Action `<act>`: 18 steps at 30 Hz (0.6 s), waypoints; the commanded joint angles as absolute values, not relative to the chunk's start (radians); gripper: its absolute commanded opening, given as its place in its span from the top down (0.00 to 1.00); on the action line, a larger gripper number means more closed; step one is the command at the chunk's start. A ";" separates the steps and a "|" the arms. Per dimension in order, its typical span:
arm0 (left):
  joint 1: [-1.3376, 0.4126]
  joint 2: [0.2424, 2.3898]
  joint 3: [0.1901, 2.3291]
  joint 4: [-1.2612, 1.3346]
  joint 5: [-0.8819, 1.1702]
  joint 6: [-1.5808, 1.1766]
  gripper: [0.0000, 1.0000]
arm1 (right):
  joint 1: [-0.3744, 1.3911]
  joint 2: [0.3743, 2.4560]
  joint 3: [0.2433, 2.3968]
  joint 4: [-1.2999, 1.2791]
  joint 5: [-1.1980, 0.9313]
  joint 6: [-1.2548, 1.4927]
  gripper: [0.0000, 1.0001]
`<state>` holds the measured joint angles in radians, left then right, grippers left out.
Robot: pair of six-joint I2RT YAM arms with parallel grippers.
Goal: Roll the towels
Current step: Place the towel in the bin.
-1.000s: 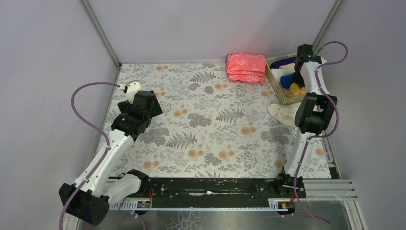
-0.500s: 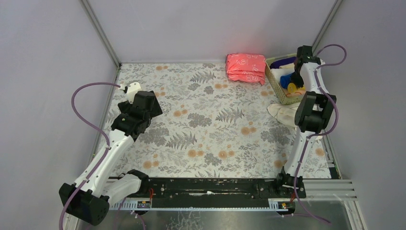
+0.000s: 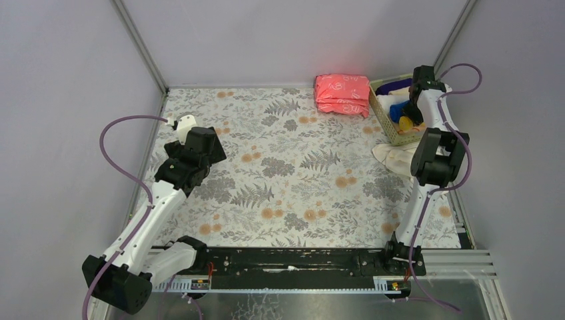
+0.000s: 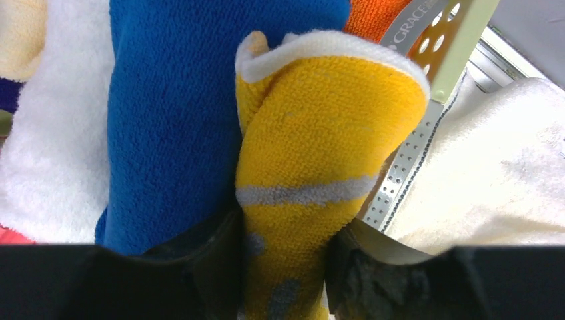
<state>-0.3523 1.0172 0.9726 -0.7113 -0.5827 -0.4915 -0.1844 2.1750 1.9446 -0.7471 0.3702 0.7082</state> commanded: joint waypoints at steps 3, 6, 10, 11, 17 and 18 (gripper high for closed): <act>-0.346 0.994 0.962 -0.669 -0.583 -0.478 0.00 | -0.176 2.091 1.925 -0.733 0.333 0.703 0.45; -0.348 0.992 0.961 -0.669 -0.583 -0.477 0.00 | -0.176 2.075 1.905 -0.735 0.350 0.707 0.39; -0.347 0.988 0.960 -0.669 -0.582 -0.477 0.00 | -0.176 2.047 1.871 -0.725 0.363 0.704 0.33; -0.347 0.988 0.960 -0.668 -0.582 -0.478 0.00 | -0.176 2.040 1.866 -0.722 0.364 0.702 0.32; -0.346 0.986 0.959 -0.667 -0.578 -0.477 0.00 | -0.176 1.999 1.844 -0.716 0.394 0.688 0.26; -0.346 0.985 0.959 -0.667 -0.578 -0.477 0.00 | -0.176 1.994 1.843 -0.715 0.396 0.687 0.25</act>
